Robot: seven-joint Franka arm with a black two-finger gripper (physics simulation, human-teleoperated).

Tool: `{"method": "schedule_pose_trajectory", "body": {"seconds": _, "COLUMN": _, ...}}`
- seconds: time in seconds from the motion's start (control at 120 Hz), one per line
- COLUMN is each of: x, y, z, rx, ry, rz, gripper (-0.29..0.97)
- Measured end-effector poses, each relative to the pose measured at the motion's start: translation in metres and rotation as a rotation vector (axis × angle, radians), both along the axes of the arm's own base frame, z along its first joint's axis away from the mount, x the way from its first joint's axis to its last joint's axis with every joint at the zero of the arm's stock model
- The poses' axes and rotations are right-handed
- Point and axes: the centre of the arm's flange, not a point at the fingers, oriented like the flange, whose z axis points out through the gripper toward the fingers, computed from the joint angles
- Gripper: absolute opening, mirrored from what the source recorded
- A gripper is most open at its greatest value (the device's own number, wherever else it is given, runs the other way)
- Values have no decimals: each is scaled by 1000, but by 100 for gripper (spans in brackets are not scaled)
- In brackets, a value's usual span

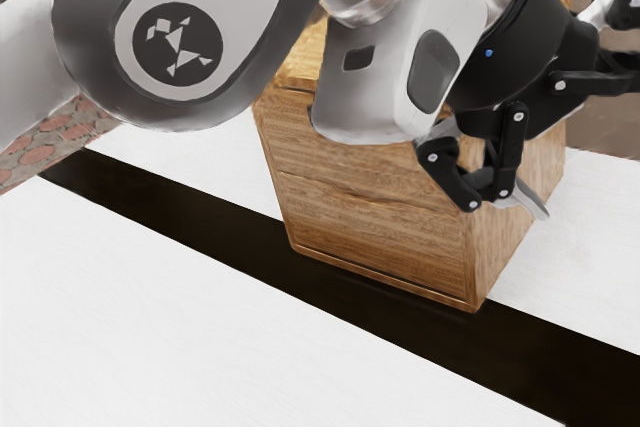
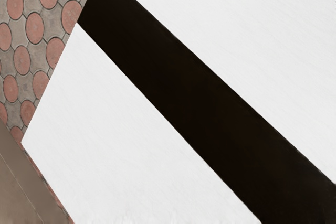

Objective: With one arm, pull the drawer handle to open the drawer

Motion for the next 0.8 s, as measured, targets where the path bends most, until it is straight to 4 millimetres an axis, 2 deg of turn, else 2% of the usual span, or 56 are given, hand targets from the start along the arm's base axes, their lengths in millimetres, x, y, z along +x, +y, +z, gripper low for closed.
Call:
{"method": "schedule_pose_trajectory", "body": {"seconds": 0.025, "x": 26, "y": 52, "z": 2, "rx": -3, "ry": -3, "rz": 89, "gripper": 68}}
{"method": "schedule_pose_trajectory", "body": {"seconds": 0.05, "x": 44, "y": 112, "z": 8, "rx": -1, "ry": -15, "rz": 184, "gripper": 68}}
{"method": "schedule_pose_trajectory", "body": {"seconds": 0.108, "x": 57, "y": 259, "z": 24, "rx": 41, "ry": -61, "rz": 430, "gripper": 68}}
{"method": "schedule_pose_trajectory", "body": {"seconds": 0.125, "x": 57, "y": 287, "z": 26, "rx": 57, "ry": -69, "rz": 481, "gripper": 68}}
{"method": "schedule_pose_trajectory", "body": {"seconds": 0.15, "x": 55, "y": 307, "z": 27, "rx": 78, "ry": -77, "rz": 518, "gripper": 68}}
{"method": "schedule_pose_trajectory", "body": {"seconds": 0.175, "x": 54, "y": 306, "z": 27, "rx": 95, "ry": -84, "rz": 516, "gripper": 68}}
{"method": "schedule_pose_trajectory", "body": {"seconds": 0.25, "x": 50, "y": 272, "z": 26, "rx": 130, "ry": -99, "rz": 452, "gripper": 68}}
{"method": "schedule_pose_trajectory", "body": {"seconds": 0.3, "x": 49, "y": 265, "z": 24, "rx": 146, "ry": -105, "rz": 438, "gripper": 68}}
{"method": "schedule_pose_trajectory", "body": {"seconds": 0.458, "x": 51, "y": 271, "z": 22, "rx": 175, "ry": -112, "rz": 448, "gripper": 68}}
{"method": "schedule_pose_trajectory", "body": {"seconds": 0.8, "x": 51, "y": 276, "z": -11, "rx": 199, "ry": -47, "rz": 412, "gripper": 68}}
